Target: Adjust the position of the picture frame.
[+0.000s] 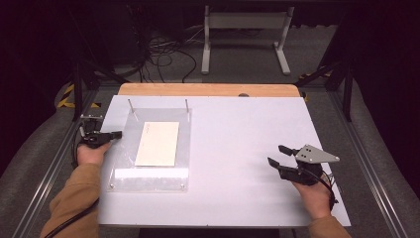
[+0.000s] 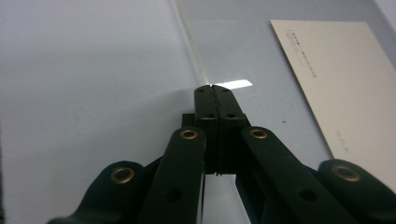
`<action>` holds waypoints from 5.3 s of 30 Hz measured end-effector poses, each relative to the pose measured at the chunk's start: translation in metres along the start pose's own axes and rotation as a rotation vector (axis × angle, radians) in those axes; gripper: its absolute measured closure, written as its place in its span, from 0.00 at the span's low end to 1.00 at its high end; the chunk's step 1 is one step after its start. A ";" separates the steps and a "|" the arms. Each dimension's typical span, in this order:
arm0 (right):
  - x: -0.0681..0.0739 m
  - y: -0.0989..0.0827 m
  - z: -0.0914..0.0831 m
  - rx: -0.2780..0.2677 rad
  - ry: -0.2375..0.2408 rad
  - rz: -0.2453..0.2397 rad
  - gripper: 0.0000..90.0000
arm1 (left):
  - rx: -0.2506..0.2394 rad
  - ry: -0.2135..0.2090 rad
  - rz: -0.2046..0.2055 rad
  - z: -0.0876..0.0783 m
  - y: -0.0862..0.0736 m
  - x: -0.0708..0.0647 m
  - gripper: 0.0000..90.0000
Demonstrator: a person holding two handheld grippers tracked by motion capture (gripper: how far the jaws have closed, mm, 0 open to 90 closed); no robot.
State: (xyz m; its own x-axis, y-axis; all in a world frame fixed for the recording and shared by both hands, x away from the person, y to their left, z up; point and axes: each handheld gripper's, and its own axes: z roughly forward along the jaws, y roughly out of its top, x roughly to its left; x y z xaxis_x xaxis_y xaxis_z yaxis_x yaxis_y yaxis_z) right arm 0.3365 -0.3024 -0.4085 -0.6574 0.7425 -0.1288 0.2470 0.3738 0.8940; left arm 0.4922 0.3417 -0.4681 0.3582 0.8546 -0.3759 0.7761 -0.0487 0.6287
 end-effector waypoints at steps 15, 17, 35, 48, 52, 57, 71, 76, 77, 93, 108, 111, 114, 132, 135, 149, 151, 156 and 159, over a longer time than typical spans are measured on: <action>-0.003 -0.001 -0.002 -0.010 0.002 0.012 0.46 | 0.089 -0.117 0.107 0.031 0.005 -0.059 1.00; -0.003 -0.002 -0.003 -0.014 0.002 0.013 0.46 | 0.100 -0.127 0.126 0.035 0.005 -0.068 1.00; -0.009 -0.003 -0.006 -0.019 0.001 0.033 0.47 | 0.199 -0.261 0.280 0.065 -0.003 -0.143 1.00; -0.010 -0.005 -0.007 -0.020 0.009 0.055 0.47 | 0.119 -0.275 0.358 0.067 0.014 -0.169 0.99; -0.010 -0.006 -0.012 -0.022 0.003 0.058 0.47 | -0.022 -0.222 0.480 0.070 0.046 -0.184 0.71; -0.011 -0.011 -0.017 -0.015 -0.004 0.068 0.48 | -0.070 -0.153 0.493 0.079 0.069 -0.186 0.65; -0.013 -0.022 -0.036 -0.019 -0.023 0.109 0.48 | -0.136 -0.140 0.481 0.131 0.096 -0.167 0.48; -0.013 -0.023 -0.038 -0.022 -0.018 0.110 0.48 | -0.130 -0.130 0.541 0.143 0.095 -0.170 0.71; -0.013 -0.023 -0.038 -0.022 -0.018 0.110 0.48 | -0.123 -0.129 0.552 0.144 0.095 -0.170 0.71; -0.011 -0.020 -0.041 -0.040 -0.013 0.098 0.48 | -0.060 -0.093 0.518 0.131 0.085 -0.179 0.92; -0.012 -0.020 -0.041 -0.044 -0.005 0.111 0.48 | -0.018 -0.149 0.552 0.129 0.069 -0.204 0.93; -0.012 -0.021 -0.041 -0.042 -0.004 0.114 0.48 | -0.026 -0.147 0.567 0.126 0.065 -0.204 0.93; -0.013 -0.022 -0.042 -0.044 -0.005 0.118 0.48 | -0.032 -0.158 0.560 0.127 0.064 -0.204 0.93; -0.009 -0.020 -0.044 -0.045 -0.007 0.109 0.47 | -0.074 -0.008 0.492 0.118 0.046 -0.216 0.93; -0.009 -0.020 -0.043 -0.045 -0.004 0.112 0.47 | -0.066 -0.004 0.469 0.118 0.048 -0.215 0.94; -0.006 -0.019 -0.042 -0.041 0.019 0.111 0.47 | -0.023 -0.006 0.393 0.123 0.057 -0.216 0.95; -0.003 -0.018 -0.041 -0.036 0.038 0.108 0.46 | -0.015 -0.006 0.382 0.124 0.058 -0.216 0.95; 0.008 -0.013 -0.041 -0.013 0.100 0.044 0.44 | 0.005 -0.008 0.367 0.125 0.062 -0.216 0.95; 0.021 -0.009 -0.039 0.021 0.148 -0.014 0.42 | 0.021 0.003 0.374 0.126 0.064 -0.217 0.95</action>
State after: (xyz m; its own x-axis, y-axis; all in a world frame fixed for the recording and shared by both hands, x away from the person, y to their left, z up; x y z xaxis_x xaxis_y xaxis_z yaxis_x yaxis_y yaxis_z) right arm 0.2930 -0.3121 -0.4022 -0.7585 0.6472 -0.0754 0.2507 0.3966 0.8831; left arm 0.5296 0.0878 -0.4314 0.6177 0.7771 -0.1207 0.6020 -0.3685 0.7084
